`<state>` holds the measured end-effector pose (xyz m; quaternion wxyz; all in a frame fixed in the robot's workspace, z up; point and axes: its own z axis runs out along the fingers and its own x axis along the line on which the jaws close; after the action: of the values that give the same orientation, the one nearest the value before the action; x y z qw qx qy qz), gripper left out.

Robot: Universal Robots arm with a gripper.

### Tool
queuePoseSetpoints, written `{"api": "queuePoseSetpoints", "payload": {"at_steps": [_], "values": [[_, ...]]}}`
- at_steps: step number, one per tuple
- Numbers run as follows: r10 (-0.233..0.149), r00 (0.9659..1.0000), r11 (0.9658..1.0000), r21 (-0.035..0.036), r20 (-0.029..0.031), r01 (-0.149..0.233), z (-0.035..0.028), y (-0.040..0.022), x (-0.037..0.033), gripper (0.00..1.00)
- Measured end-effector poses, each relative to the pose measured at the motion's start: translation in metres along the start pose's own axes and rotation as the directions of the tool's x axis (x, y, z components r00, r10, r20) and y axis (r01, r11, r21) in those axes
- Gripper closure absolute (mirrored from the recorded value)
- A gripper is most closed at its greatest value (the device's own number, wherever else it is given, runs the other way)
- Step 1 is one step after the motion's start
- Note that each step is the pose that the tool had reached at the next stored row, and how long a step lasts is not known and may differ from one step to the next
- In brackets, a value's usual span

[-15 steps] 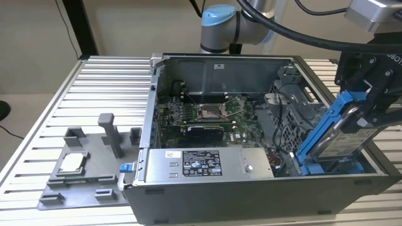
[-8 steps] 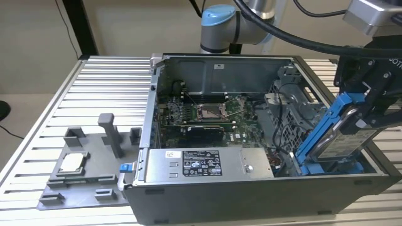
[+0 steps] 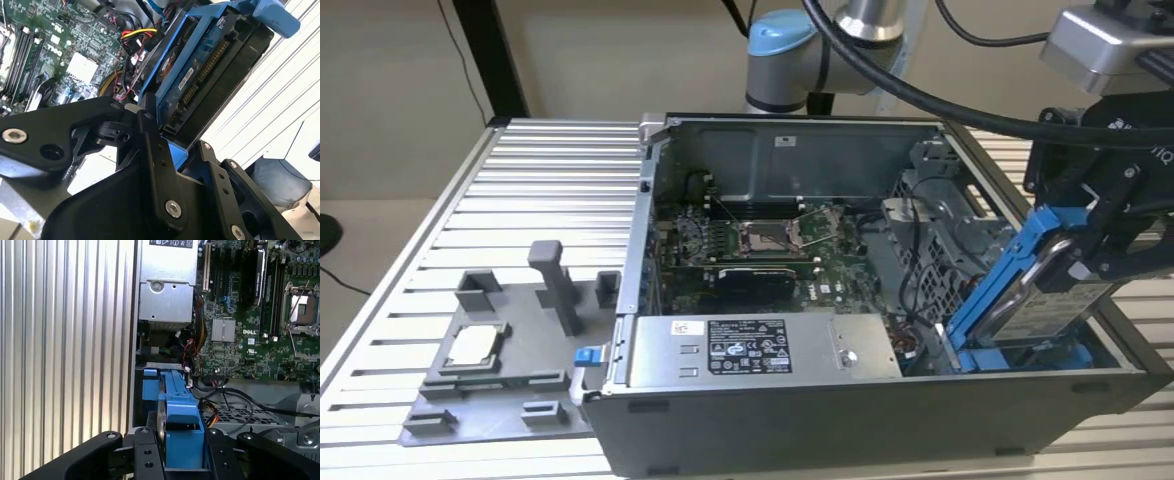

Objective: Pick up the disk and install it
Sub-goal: 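Insert the disk into the insertion slot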

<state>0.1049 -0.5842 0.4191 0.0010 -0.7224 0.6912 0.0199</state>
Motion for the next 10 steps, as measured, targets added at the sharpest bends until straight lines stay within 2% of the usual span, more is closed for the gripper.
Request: {"api": "queuePoseSetpoints", "payload": {"at_steps": [10], "values": [[0.0, 1.0, 1.0, -0.0001, 0.0, 0.0, 0.0066, -0.0003, -0.0024, 1.0]]}}
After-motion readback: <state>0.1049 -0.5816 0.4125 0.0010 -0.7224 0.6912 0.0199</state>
